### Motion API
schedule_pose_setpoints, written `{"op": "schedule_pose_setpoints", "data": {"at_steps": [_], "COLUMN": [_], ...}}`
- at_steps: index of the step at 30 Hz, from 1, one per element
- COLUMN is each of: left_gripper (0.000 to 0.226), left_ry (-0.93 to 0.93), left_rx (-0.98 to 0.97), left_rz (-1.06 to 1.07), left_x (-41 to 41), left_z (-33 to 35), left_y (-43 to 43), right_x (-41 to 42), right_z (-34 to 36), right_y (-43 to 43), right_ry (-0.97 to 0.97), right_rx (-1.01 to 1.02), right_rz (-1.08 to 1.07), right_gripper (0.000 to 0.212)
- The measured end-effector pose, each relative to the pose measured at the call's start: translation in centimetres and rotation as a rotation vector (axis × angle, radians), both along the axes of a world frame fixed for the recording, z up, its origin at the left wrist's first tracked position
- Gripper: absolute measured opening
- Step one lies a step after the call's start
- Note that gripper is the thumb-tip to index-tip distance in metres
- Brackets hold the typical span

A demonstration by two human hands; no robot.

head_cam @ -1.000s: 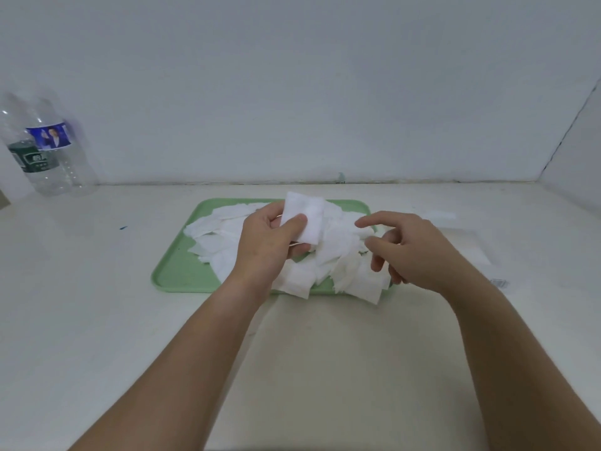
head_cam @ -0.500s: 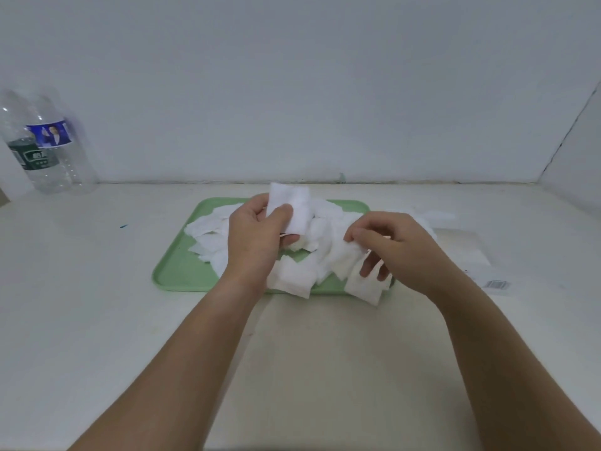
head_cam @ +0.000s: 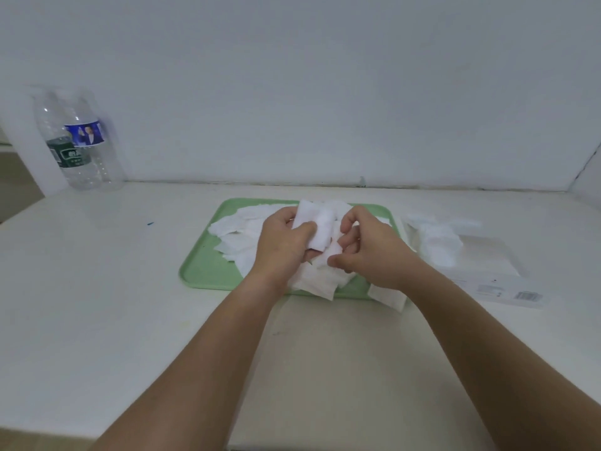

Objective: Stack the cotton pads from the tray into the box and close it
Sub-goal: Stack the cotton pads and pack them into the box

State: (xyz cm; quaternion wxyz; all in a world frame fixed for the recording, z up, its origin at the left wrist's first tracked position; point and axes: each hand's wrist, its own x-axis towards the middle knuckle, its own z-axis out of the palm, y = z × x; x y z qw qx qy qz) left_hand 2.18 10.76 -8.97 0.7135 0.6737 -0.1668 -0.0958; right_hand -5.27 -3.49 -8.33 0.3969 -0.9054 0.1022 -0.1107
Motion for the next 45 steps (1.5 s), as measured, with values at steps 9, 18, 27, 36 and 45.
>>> {"op": "schedule_pose_setpoints", "data": {"at_steps": [9,18,27,36,45], "left_gripper": [0.017,0.015,0.014,0.018,0.030], "left_ry": [-0.025,-0.108,-0.126,-0.104,-0.131], "left_rx": [-0.006,0.122,0.175,0.211,0.043], "left_rz": [-0.003,-0.062,0.049,0.031,-0.001], "left_x": [0.4,0.6,0.9,0.5,-0.4], "left_z": [-0.6,-0.9,-0.9,-0.9,-0.5], "left_y": [-0.4,-0.6,-0.3,-0.2,-0.7], "right_x": [-0.1,-0.1,-0.2,-1.6,-1.9], "right_z": [-1.9,-1.8,-1.8,-0.1,0.4], "right_y": [-1.2,-0.5,-0.6,-1.8,-1.5], "right_ry": [-0.187,-0.210,-0.205,-0.432,-0.388], "right_rx": [0.188,0.182,0.170,0.639,0.983], "right_rz": [-0.058,-0.102,-0.159,-0.255,-0.262], "right_gripper": [0.027,0.030,0.038,0.041,0.028]}}
